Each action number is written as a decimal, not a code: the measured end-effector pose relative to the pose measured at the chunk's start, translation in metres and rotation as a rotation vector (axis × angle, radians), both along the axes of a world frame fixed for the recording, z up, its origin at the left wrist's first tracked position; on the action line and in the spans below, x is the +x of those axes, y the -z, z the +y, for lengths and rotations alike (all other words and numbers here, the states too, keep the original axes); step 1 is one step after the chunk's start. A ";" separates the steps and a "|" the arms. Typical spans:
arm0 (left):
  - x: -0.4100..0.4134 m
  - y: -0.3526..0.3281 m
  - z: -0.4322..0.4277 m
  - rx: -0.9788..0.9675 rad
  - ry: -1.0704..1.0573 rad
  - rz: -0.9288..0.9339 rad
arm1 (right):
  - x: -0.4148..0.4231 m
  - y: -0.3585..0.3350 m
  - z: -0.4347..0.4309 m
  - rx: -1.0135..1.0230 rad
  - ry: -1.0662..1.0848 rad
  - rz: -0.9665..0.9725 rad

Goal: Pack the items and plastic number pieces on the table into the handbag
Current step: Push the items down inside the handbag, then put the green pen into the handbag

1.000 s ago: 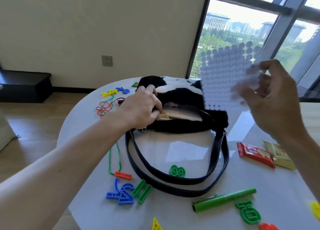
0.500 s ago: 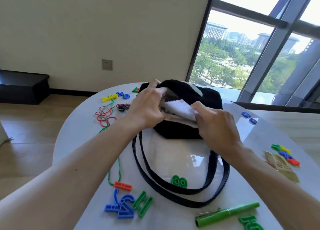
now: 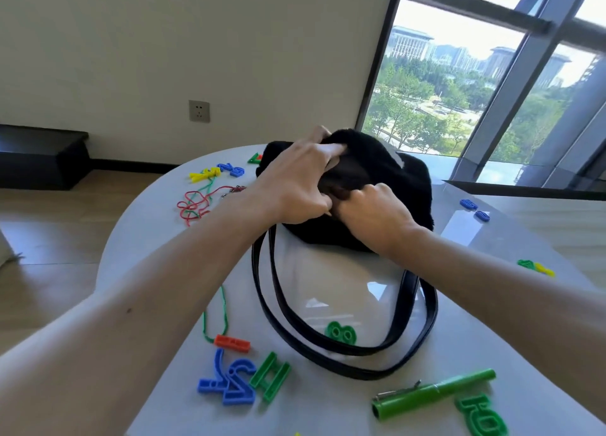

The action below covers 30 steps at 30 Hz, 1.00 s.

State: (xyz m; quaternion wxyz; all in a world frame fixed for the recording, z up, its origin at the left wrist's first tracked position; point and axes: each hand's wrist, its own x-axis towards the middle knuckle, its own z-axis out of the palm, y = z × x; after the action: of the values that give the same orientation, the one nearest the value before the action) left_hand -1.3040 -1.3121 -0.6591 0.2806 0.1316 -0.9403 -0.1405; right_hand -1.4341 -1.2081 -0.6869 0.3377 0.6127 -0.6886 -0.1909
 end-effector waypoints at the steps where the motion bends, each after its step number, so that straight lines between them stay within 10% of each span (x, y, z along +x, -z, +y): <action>1: 0.001 0.002 0.000 -0.008 -0.001 -0.032 | -0.003 0.005 0.004 0.006 -0.030 -0.009; 9: 0.021 0.011 0.000 -0.072 -0.109 -0.467 | 0.005 -0.037 0.050 0.062 -0.055 -0.802; 14: 0.024 -0.015 0.021 -0.224 -0.027 -0.381 | 0.035 -0.071 0.131 0.374 0.097 -1.066; 30: 0.025 -0.005 0.028 0.115 0.111 -0.597 | 0.070 -0.022 0.162 0.394 0.004 -0.704</action>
State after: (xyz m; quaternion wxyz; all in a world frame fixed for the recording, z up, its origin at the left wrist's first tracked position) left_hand -1.2791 -1.2841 -0.6537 -0.0240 0.1314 -0.9774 -0.1638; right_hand -1.3644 -1.0462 -0.6647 -0.0428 0.6922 -0.7137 -0.0983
